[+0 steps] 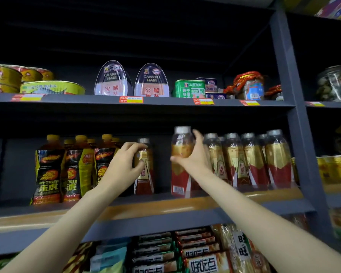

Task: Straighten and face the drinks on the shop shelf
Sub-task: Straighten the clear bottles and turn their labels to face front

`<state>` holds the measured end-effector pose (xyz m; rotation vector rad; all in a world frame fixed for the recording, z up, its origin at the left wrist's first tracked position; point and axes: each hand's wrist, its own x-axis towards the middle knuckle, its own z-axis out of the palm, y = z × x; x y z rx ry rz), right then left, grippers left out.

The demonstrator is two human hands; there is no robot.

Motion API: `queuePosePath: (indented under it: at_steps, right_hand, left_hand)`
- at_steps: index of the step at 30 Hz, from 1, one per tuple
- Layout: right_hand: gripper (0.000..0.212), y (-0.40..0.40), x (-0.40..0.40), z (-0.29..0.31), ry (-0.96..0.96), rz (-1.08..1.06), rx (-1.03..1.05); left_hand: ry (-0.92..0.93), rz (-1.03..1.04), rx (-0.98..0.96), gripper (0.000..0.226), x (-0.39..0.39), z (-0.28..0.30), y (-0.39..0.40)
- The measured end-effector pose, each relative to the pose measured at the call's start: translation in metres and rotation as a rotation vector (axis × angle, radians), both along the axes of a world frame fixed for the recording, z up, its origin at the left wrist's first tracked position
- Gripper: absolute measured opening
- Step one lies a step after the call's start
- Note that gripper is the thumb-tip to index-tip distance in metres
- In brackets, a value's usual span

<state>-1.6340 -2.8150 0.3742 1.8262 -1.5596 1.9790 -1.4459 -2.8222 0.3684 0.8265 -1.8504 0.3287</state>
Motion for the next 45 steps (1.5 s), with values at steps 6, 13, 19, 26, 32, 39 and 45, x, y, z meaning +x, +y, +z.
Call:
queuePosePath:
  at_steps: [6,13,19,26,32,39,45]
  right_hand:
    - [0.120,-0.023,-0.012,0.015,0.372,-0.206,0.249]
    - [0.118,-0.014,-0.032,0.043,0.815,-0.114,0.319]
    - [0.113,-0.064,-0.040,0.036,0.777,-0.220,0.304]
    - [0.104,-0.094,-0.037,0.038,0.971,-0.481,0.382]
    - [0.096,-0.103,0.014,0.038,0.799,-0.144,0.165]
    - [0.112,-0.132,0.073,0.037,0.375,0.185,0.295]
    - [0.102,-0.092,0.043,0.036,0.352,0.246,0.263]
  left_hand:
    - [-0.061,0.091,0.009,0.041,0.000,0.005,-0.023]
    - [-0.081,0.254,0.040,0.045,0.004,0.008,-0.050]
    - [-0.165,0.330,0.070,0.046,0.001,-0.003,-0.066]
    - [0.006,0.509,0.016,0.045,0.011,-0.005,-0.065]
    - [0.089,0.534,0.143,0.050,0.015,-0.005,-0.065]
    - [0.072,0.553,0.108,0.044,0.023,-0.008,-0.067]
    - [0.084,0.558,0.083,0.041,0.026,-0.008,-0.072]
